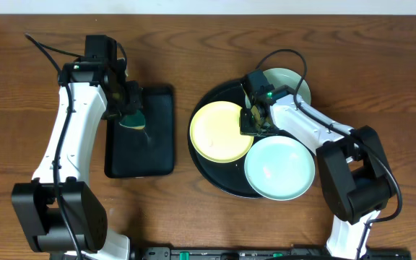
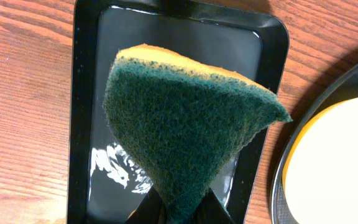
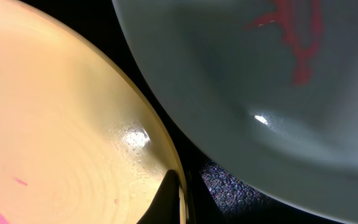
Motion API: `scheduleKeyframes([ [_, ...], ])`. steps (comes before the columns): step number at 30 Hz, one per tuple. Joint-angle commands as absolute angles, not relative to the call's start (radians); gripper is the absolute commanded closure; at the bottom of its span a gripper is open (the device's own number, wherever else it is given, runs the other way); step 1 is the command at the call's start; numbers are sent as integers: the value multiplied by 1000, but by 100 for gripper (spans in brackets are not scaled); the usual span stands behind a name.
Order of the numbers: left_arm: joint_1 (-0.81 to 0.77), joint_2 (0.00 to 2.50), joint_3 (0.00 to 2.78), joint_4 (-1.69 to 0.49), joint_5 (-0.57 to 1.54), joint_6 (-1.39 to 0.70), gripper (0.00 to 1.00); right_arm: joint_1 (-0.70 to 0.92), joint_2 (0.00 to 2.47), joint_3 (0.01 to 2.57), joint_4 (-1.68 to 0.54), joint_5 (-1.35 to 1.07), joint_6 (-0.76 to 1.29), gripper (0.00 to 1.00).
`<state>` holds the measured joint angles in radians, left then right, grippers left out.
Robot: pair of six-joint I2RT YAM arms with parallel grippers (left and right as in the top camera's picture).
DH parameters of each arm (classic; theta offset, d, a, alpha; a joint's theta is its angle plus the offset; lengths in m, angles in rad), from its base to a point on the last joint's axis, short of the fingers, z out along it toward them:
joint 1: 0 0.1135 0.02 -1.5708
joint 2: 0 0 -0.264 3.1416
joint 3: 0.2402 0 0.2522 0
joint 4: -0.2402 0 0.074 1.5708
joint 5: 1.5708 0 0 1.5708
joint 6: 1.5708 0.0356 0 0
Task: Clean dirty plates on tray and stack at the side
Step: 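Grasp the green sponge with the left gripper and lift it, then scrub the yellow plate with the sponge while right gripper holds its rim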
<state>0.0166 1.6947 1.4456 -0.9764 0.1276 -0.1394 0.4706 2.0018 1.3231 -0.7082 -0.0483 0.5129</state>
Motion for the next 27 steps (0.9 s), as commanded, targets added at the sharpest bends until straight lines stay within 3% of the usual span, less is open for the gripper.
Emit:
scheduleKeyframes([
  [1,13,1695,1435,-965,118,-167,92,487,2048,1328,-691,-34,519,99],
  [9,-57,1718,1423,-943,115,-208,93,487,2048,1328,-691,-35,520,99],
  [27,-385,1918,1423,-861,146,-378,93,487,2048,1328,-691,-35,519,99],
])
